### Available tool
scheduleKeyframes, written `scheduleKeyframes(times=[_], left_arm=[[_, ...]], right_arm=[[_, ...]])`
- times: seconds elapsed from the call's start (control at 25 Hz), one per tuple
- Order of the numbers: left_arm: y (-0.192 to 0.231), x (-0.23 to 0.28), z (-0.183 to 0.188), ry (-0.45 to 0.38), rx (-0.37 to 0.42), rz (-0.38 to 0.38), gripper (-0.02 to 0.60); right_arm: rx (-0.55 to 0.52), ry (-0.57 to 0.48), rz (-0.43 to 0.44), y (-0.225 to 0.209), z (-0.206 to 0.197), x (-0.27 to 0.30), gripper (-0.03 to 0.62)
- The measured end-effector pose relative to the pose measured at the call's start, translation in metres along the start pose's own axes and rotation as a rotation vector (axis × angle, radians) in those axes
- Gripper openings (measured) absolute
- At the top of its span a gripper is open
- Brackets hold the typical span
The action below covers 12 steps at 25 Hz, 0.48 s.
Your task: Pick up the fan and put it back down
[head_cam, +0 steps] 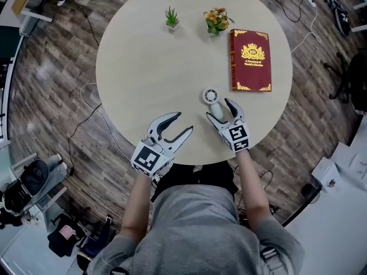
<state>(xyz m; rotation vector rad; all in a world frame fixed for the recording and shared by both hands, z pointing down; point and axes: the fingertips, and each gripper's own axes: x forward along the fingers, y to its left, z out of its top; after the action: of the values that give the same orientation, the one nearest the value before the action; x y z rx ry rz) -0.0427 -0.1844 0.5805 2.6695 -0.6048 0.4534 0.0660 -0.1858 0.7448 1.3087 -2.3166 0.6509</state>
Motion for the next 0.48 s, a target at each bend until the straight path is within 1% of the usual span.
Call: scheduleKeyframes(times=[0.04,0.12,0.24,0.36,0.48], left_arm=[[0.001,0.000,0.000,0.001,-0.001,0.003,0.225],[0.004,0.002,-0.001,-0.011,0.026,0.006,0.225],[0.006,0.004,-0.002,0.000,0.009,0.012,0.225],[0.007,0.005,-0.003,-0.009,0.027,0.017,0.225],[0.008,0.005,-0.004,0.010,-0.010,0.027,0.225]], right_arm=[[0.003,0.007,-0.004,-0.001,-0.002,0.004,0.378],[0.015,0.022,0.002,-0.003,-0.007,0.013,0.391],[0.020,0.040,0.012,-0.006,-0.010,0.026,0.407],[0.011,0.061,0.012,-0.008,-0.012,0.037,0.414],[-0.010,0.092,0.007,-0.010,-0.016,0.047,0.416]])
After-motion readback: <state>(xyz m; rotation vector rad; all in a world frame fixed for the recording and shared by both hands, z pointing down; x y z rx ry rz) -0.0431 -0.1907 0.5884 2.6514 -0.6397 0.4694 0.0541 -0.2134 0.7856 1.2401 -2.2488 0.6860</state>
